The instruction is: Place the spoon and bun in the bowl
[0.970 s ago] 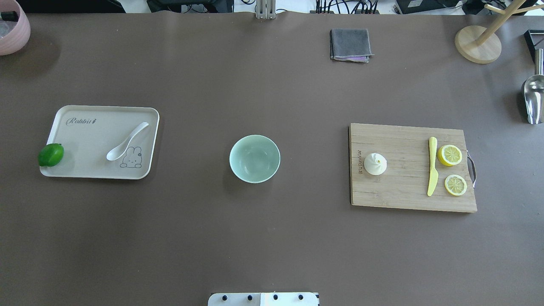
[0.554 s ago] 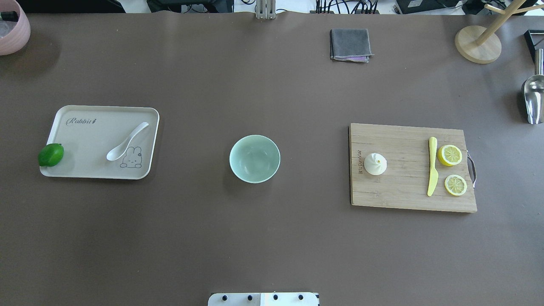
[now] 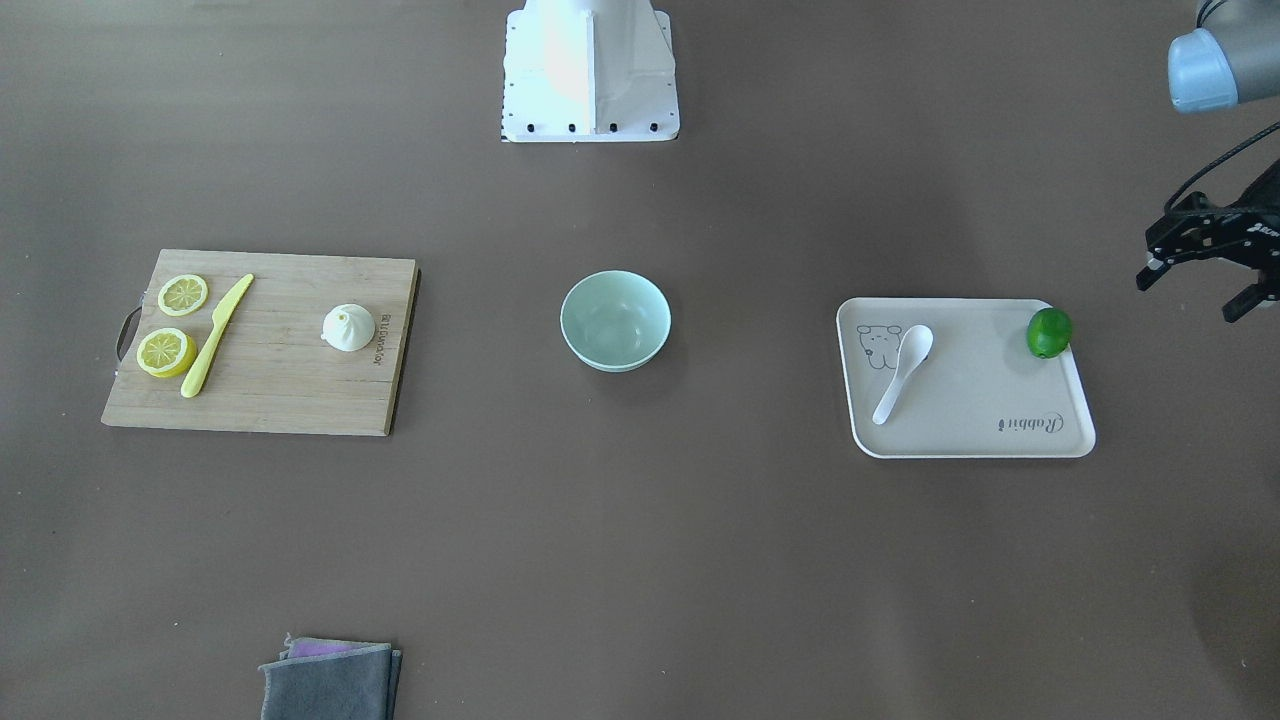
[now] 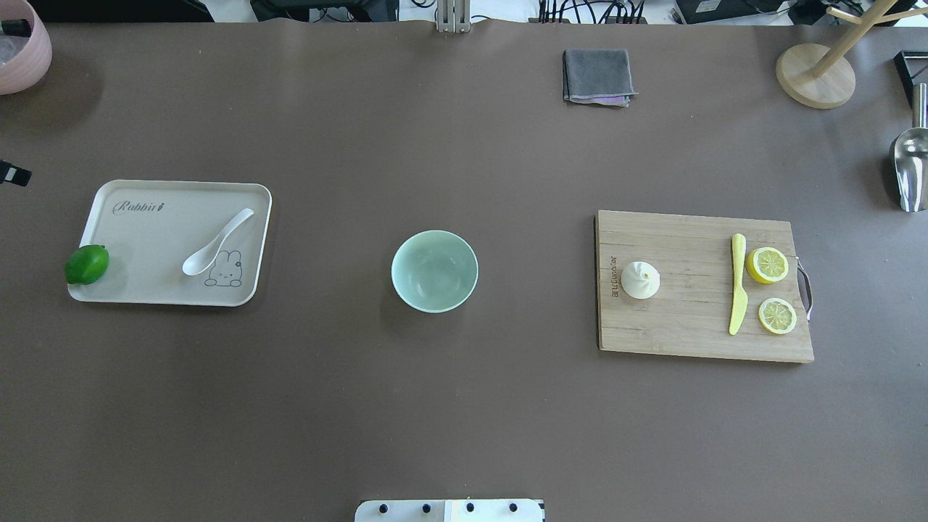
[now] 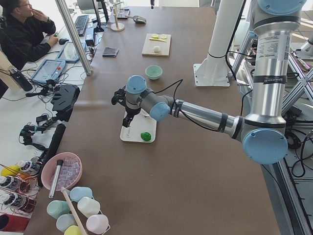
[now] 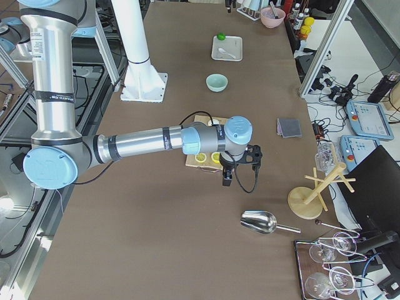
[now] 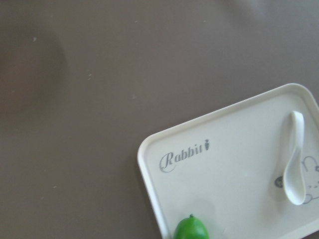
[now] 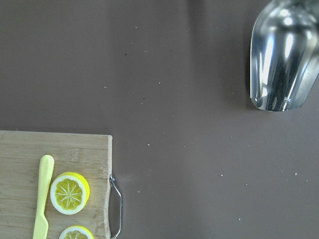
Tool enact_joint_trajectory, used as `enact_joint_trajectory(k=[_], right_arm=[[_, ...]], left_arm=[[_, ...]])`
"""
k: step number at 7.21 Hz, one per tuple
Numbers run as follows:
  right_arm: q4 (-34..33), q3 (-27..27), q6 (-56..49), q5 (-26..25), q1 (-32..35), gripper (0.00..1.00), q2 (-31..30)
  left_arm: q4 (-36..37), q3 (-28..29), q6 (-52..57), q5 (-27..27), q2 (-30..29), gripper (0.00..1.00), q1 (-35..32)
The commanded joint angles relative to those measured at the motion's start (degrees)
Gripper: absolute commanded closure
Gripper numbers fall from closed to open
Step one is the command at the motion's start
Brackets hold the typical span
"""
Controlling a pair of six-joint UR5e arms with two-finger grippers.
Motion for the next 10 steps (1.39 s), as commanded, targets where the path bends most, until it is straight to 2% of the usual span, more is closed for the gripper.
enact_joint_trajectory(k=[1, 2, 4, 5, 7, 8, 10], right_arm=[[4.11, -0.67, 0.08, 0.47, -0.39, 0.0, 1.19], [10.06, -1.54, 0.43, 0.38, -1.78, 0.0, 0.67], [11.35, -3.47, 0.35, 0.82, -2.85, 0.0, 1.19], [13.7, -3.57, 0.34, 0.65, -3.55, 0.0, 1.19], [14.34, -3.66, 0.34, 0.47, -5.21, 0.0, 1.19], [14.34, -3.75, 0.43, 0.47, -6.1, 0.0, 1.72], [14.26, -3.75, 0.43, 0.64, -7.42, 0.0, 2.51]], left_arm=[[-0.66, 2.52, -2.95, 0.42, -6.45, 0.02, 9.15], [-2.22, 3.57, -3.92, 0.51, -7.69, 0.02, 11.88], [-3.47, 8.03, -5.69, 1.9, -11.98, 0.02, 16.02], [-3.47, 9.54, -5.87, 5.39, -12.87, 0.02, 18.48], [-4.34, 13.31, -6.48, 8.76, -14.28, 0.03, 20.34], [-7.92, 15.6, -8.48, 11.99, -14.29, 0.03, 22.35], [-11.11, 18.6, -11.22, 12.63, -15.08, 0.03, 23.86]])
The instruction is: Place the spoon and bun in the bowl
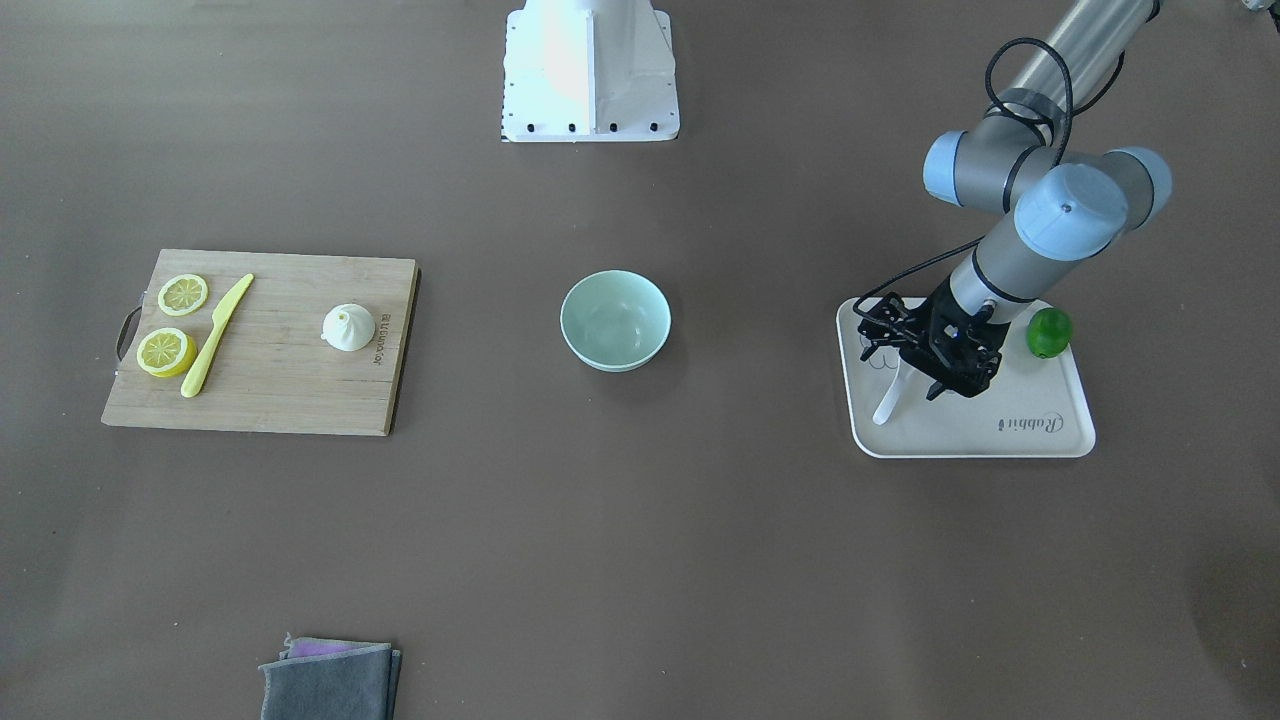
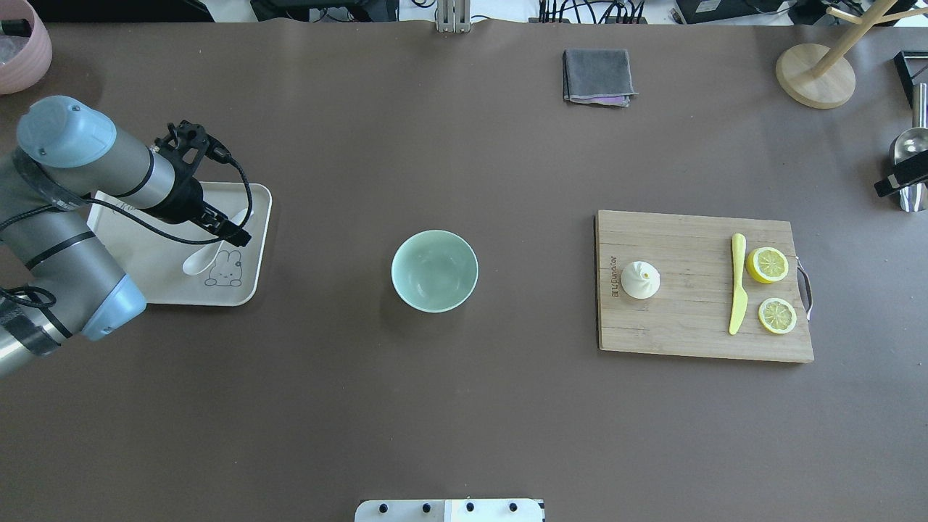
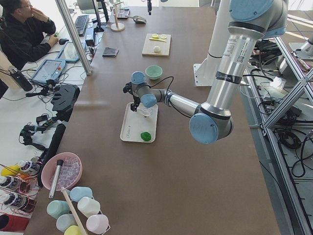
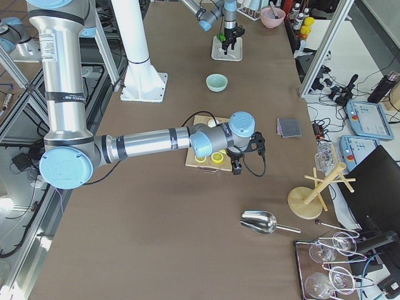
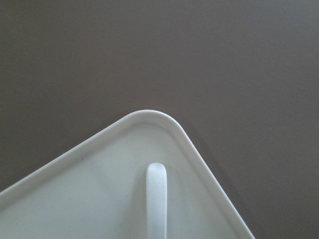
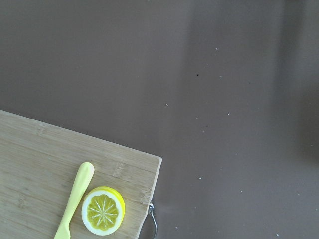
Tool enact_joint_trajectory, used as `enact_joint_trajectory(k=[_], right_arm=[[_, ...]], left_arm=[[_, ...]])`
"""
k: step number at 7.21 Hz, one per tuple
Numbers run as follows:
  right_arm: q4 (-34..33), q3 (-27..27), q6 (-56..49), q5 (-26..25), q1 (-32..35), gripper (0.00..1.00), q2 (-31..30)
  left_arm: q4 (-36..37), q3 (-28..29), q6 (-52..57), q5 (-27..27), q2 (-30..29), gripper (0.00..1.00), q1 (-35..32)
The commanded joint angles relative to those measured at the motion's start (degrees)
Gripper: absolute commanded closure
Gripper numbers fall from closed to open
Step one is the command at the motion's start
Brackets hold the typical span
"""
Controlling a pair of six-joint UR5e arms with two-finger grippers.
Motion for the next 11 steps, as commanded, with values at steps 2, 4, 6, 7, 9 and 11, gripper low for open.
enact_joint_trajectory(k=[2, 4, 6, 7, 9, 11], right_arm=[[-0.01, 0.34, 0.54, 0.35, -1.41, 0.0, 0.42], [0.16, 0.69, 4.3, 0.53, -2.12, 0.0, 1.38], [0.08, 0.69, 4.58, 0.44, -3.08, 0.0, 2.0], [-0.01, 0.6, 4.67, 0.44, -3.26, 0.0, 3.04], [0.16, 0.69, 12.34, 0.0, -6.23, 0.0, 6.02], [0.25, 1.13, 19.84, -1.4, -10.19, 0.0, 9.19]], left_arm=[[-1.7, 1.78, -1.83, 0.75, -0.25, 0.38, 1.04], [-1.78, 1.26, -1.92, 0.49, 0.45, 0.82, 0.96], [-1.7, 0.91, -2.18, 0.49, 0.46, 1.0, 0.52], [-0.74, -0.49, -3.48, 0.05, 0.28, 1.0, -0.53], [0.05, -3.56, -7.25, -5.01, -0.42, 1.0, -3.33], [-0.29, -9.45, -26.77, -5.49, -2.25, 1.0, -3.18]])
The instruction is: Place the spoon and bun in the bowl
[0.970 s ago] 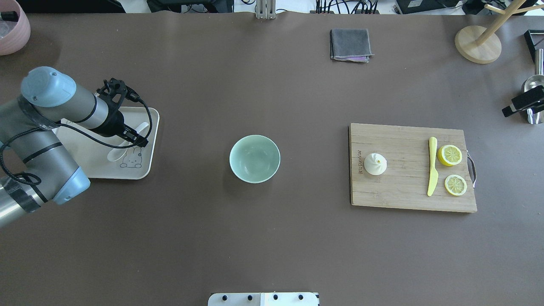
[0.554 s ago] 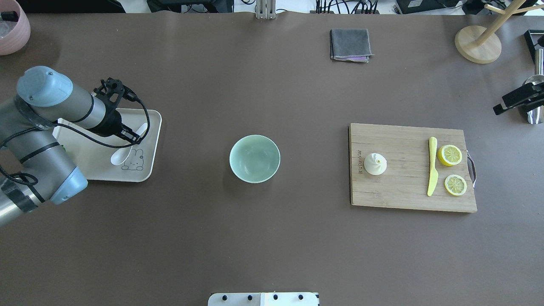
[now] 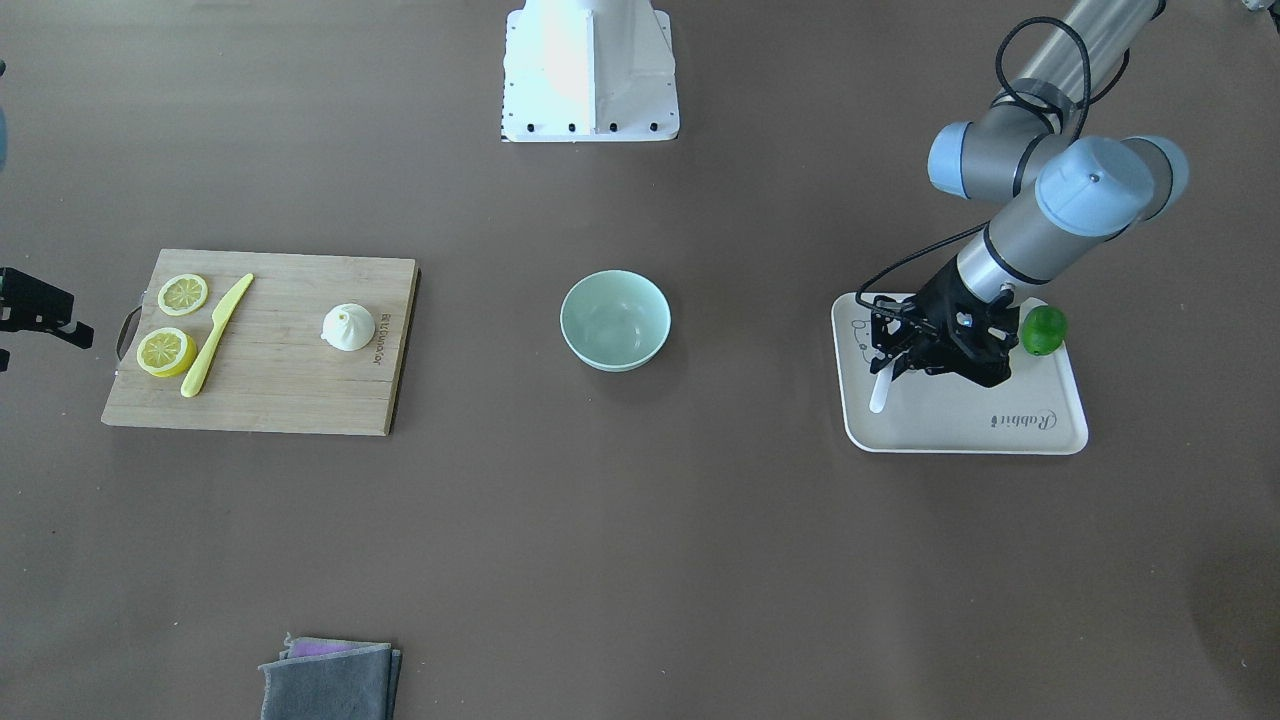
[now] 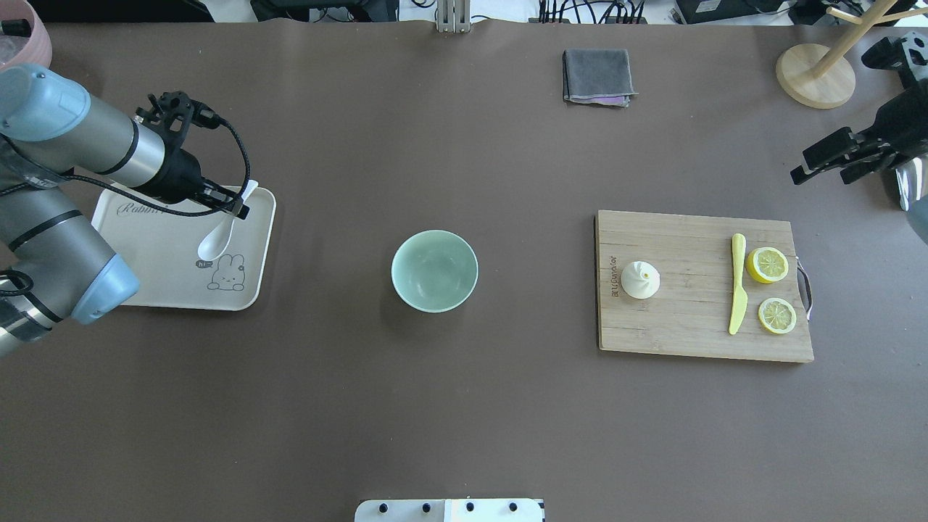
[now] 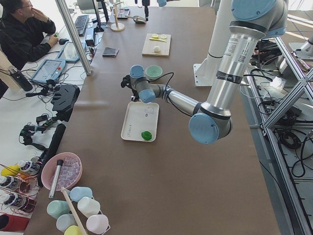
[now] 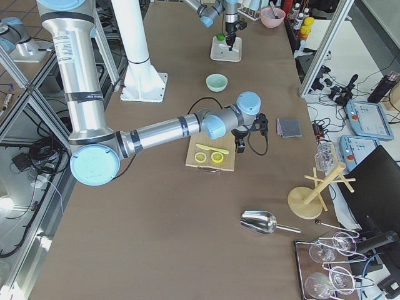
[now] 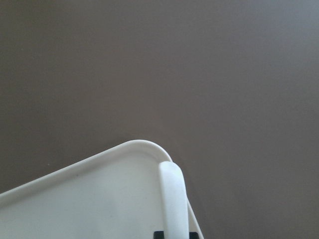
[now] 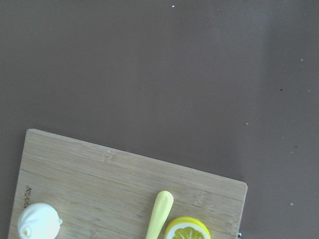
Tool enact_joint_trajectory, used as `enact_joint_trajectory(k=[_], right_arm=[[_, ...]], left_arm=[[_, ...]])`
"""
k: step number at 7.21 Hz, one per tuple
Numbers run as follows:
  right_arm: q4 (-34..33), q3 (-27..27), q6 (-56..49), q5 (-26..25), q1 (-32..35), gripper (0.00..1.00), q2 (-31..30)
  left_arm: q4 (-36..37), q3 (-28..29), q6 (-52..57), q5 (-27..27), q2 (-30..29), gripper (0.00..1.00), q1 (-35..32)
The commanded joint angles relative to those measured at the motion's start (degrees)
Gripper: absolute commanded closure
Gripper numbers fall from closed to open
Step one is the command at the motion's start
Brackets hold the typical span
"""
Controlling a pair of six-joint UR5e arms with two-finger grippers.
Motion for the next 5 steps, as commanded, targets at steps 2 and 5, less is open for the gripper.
enact_joint_trajectory(k=[2, 5], right_arm=[[1.04, 0.64, 14.62, -6.05, -8.39, 0.0, 5.83], [8.34, 0.46, 26.36, -14.76, -18.06, 0.0, 6.11]], left_arm=[[-0.27, -2.96, -24.54, 0.19, -8.73, 1.0, 1.34], [-0.27, -2.0, -30.12, 10.91, -12.88, 1.0, 9.26]])
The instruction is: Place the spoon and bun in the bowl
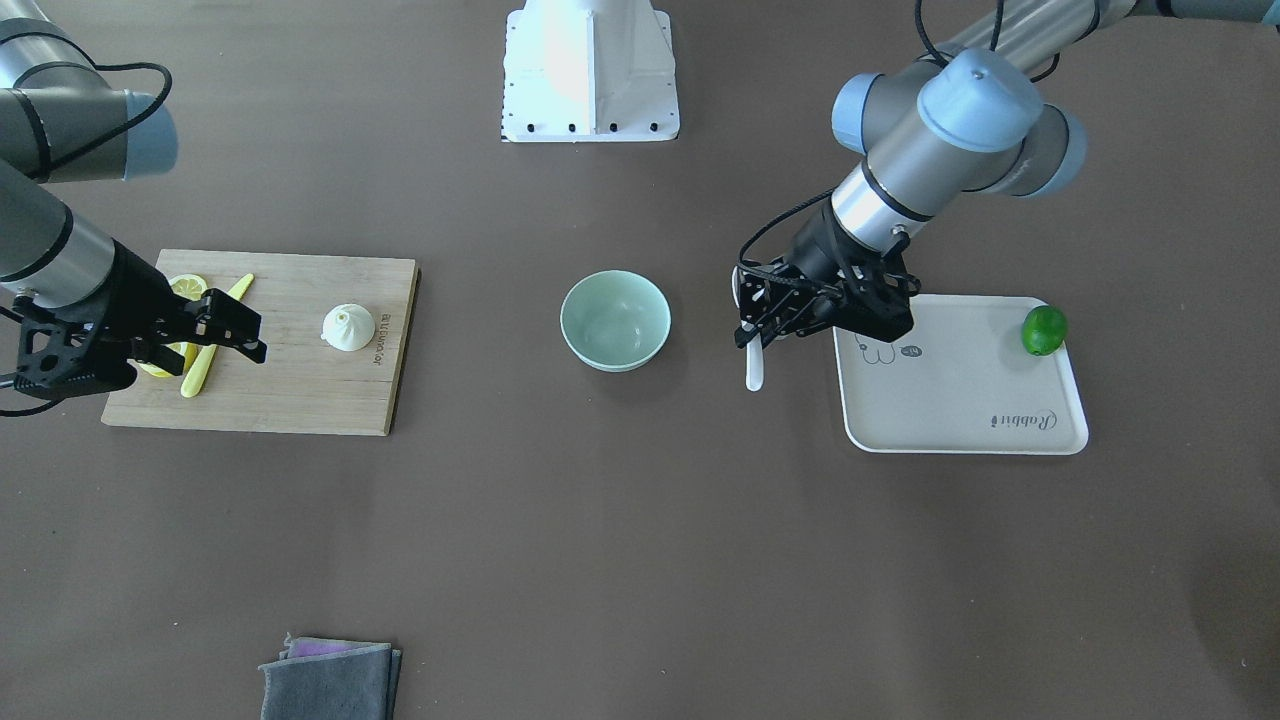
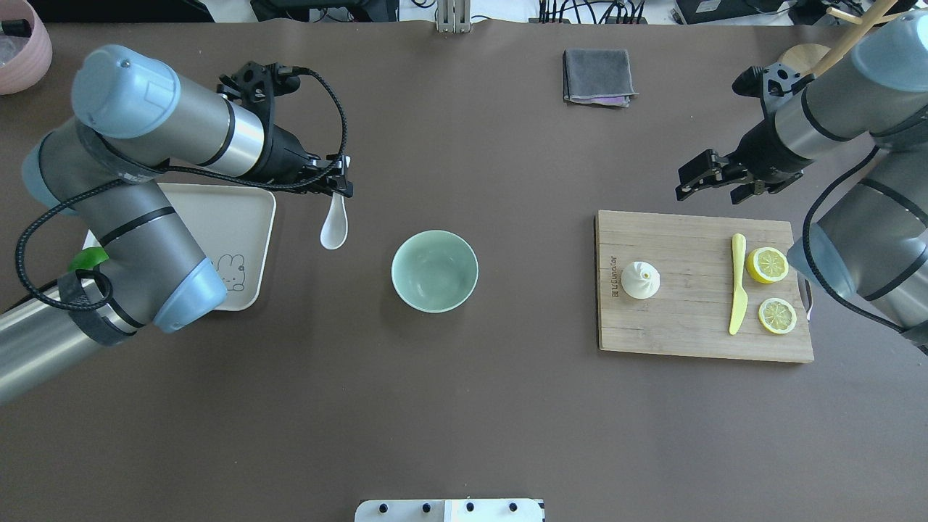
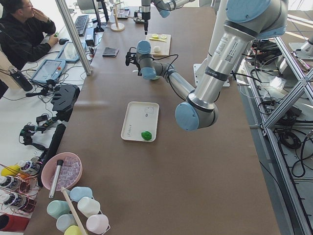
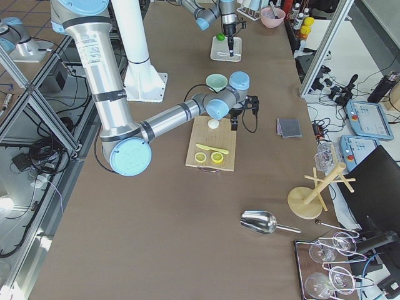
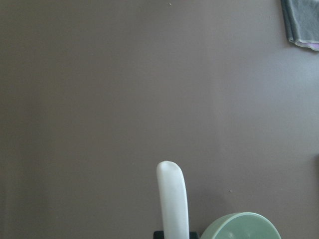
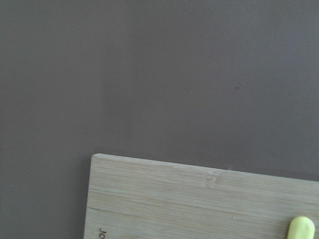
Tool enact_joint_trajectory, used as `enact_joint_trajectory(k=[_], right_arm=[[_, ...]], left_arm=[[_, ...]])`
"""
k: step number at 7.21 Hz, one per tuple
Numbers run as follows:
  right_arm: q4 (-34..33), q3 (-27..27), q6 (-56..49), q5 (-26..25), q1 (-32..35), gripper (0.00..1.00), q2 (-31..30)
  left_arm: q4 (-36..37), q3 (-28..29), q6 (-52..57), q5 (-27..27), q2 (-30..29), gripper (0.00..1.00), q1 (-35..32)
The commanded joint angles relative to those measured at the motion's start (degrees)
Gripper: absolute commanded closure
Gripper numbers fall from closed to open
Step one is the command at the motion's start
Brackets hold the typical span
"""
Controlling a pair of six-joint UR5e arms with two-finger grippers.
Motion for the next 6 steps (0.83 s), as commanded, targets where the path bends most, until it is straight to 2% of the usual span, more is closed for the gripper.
enact_joint_trajectory(k=[1, 2, 3, 6], right_arm=[[1.77, 0.04, 4.2, -4.12, -5.82, 0.0, 0.12], [1.77, 0.13, 6.3, -7.88, -9.06, 0.0, 0.12], [1.77, 0.05, 7.02, -9.4, -11.27, 0.0, 0.12], [1.69, 0.22, 7.73, -11.17, -13.92, 0.02, -0.14]], left_arm=[[0.11, 0.92, -3.24, 3.05, -2.54, 1.0, 2.96], [0.03, 1.62, -3.51, 4.53, -3.16, 1.0, 4.01], [-0.24, 3.02, -3.51, 5.94, -4.3, 1.0, 4.46], [-0.94, 4.43, -3.6, 7.35, -5.27, 1.0, 5.51]])
